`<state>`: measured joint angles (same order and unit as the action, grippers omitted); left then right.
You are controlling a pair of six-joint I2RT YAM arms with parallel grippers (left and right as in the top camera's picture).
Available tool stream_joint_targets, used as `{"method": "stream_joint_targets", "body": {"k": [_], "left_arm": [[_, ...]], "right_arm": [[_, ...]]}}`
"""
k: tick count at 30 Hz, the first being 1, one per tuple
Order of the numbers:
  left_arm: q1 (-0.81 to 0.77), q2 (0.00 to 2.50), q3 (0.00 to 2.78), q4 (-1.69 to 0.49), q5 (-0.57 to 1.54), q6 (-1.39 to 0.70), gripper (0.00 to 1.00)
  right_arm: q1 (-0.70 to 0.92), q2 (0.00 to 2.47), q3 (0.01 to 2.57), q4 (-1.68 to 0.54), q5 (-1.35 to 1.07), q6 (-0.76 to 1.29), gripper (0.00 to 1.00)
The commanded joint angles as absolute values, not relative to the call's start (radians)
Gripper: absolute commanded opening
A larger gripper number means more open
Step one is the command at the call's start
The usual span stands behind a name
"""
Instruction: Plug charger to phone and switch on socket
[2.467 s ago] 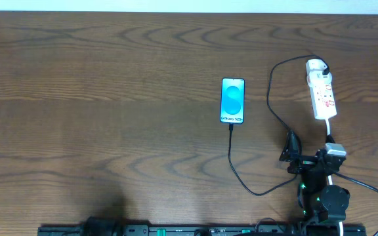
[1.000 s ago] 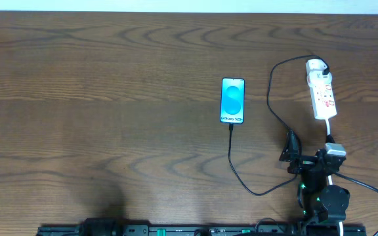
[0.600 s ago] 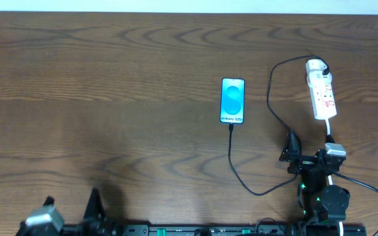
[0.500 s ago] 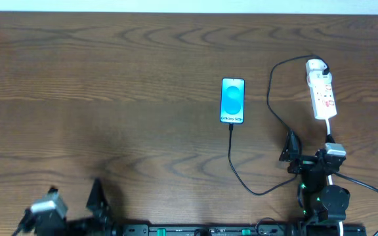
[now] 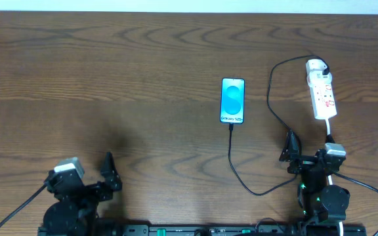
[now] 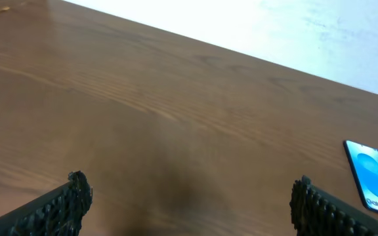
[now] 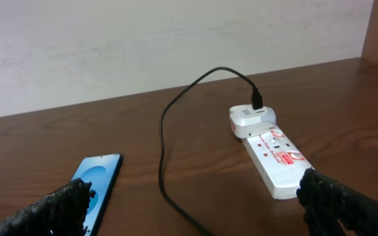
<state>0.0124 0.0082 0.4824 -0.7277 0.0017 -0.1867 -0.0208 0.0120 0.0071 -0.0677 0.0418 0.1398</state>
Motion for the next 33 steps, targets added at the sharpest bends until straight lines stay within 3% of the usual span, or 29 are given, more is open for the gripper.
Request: {"method": "stream_joint_targets", "body": {"k": [1,23,33], "left_arm": [[0.017,0.002,0.412,-0.65,0.011,-0.196,0.98],[0.017,0.001,0.004,-0.018,0.068,-0.196,0.98],[0.017,0.001,0.004,-0.067,0.069,-0.127,0.98]], "right_arm": [[-0.014,0.005,0.005,-0.071,0.046,0.126,0.99],[-0.014,0.005,0.005,-0.071,0.046,0.126,0.99],[-0.014,0.005,0.005,-0.071,0.046,0.126,0.99]]}}
